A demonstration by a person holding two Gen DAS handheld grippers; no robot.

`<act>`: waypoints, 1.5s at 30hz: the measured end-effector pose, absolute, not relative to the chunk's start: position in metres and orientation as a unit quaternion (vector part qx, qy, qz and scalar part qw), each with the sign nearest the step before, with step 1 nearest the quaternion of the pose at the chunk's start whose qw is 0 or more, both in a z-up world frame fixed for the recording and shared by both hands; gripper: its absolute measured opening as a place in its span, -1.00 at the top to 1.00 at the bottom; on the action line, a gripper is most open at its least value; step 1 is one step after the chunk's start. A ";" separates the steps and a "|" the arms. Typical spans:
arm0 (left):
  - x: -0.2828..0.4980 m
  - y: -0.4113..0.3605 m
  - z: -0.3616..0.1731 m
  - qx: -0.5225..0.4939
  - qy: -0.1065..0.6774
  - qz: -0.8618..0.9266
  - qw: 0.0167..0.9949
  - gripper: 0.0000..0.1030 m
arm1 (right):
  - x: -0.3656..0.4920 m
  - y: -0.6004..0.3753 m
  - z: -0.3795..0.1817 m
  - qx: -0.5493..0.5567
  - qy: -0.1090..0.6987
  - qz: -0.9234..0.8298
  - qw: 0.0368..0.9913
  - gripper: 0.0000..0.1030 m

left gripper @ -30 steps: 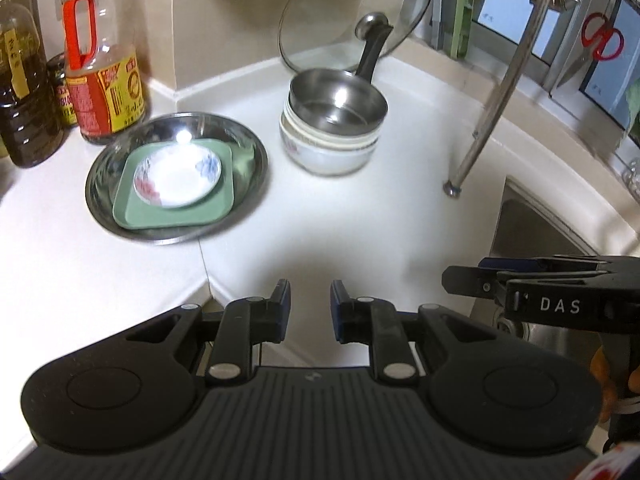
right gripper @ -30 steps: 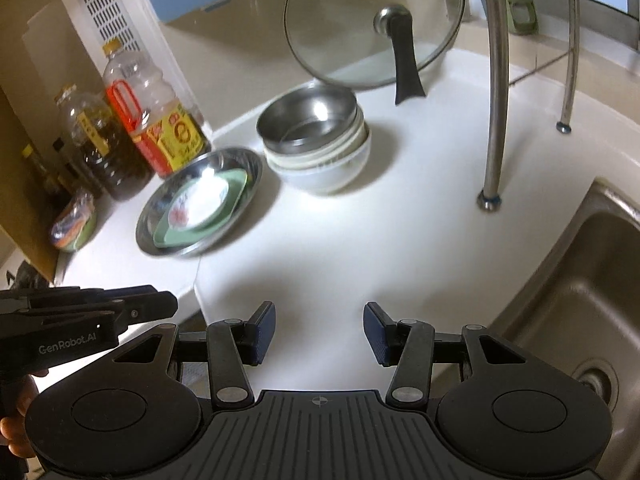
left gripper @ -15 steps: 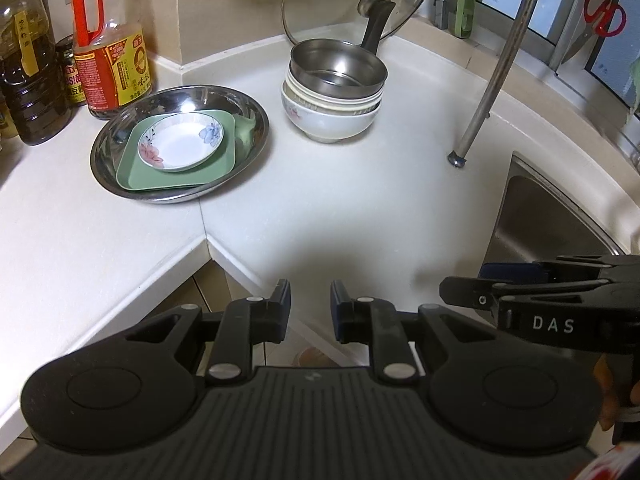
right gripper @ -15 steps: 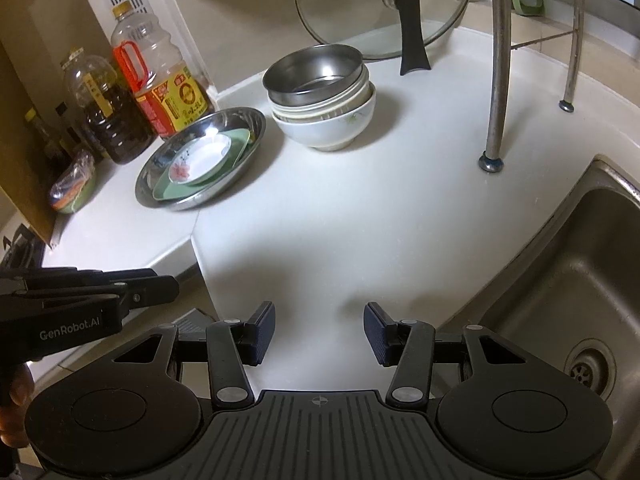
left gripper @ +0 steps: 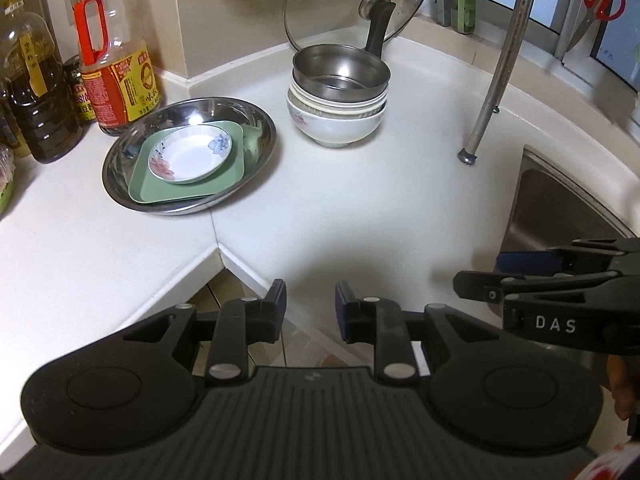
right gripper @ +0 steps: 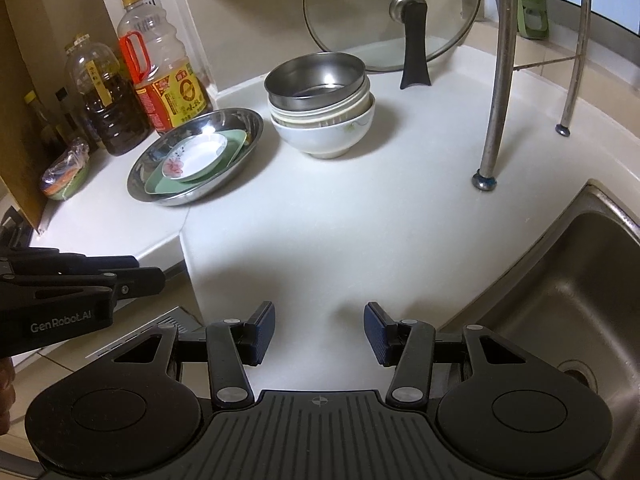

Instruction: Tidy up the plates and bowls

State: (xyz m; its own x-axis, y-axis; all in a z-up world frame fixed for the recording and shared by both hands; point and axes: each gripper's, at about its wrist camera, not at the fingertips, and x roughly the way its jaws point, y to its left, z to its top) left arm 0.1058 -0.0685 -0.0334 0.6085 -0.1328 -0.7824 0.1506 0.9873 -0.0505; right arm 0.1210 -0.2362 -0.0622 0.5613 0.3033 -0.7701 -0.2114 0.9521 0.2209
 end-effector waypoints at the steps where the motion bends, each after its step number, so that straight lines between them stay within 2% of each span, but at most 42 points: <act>1: 0.106 -0.069 -0.033 0.013 0.434 -0.078 0.897 0.49 | 0.121 -0.236 -0.062 0.050 0.444 0.146 0.882 0.03; 5: 0.107 -0.070 -0.032 0.024 0.426 -0.070 0.902 0.34 | 0.122 -0.235 -0.062 0.047 0.433 0.158 0.886 0.03; 22: 0.144 -0.047 -0.025 -0.012 0.416 -0.103 0.904 0.35 | 0.165 -0.247 -0.061 0.050 0.437 0.149 0.886 0.04; 35: 0.249 -0.055 0.012 -0.021 0.358 -0.137 0.923 0.35 | 0.265 -0.252 -0.016 0.071 0.362 0.102 0.924 0.04; 45: 0.335 -0.069 -0.012 -0.029 0.398 -0.144 0.906 0.35 | 0.343 -0.242 -0.036 0.077 0.397 0.097 0.909 0.04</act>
State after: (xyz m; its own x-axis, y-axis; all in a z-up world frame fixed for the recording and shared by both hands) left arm 0.3355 -0.0687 -0.0118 0.6418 -0.2840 -0.7123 0.2375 0.9568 -0.1674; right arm 0.3426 -0.2421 -0.0356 0.6661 0.2378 -0.7070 -0.1150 0.9692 0.2176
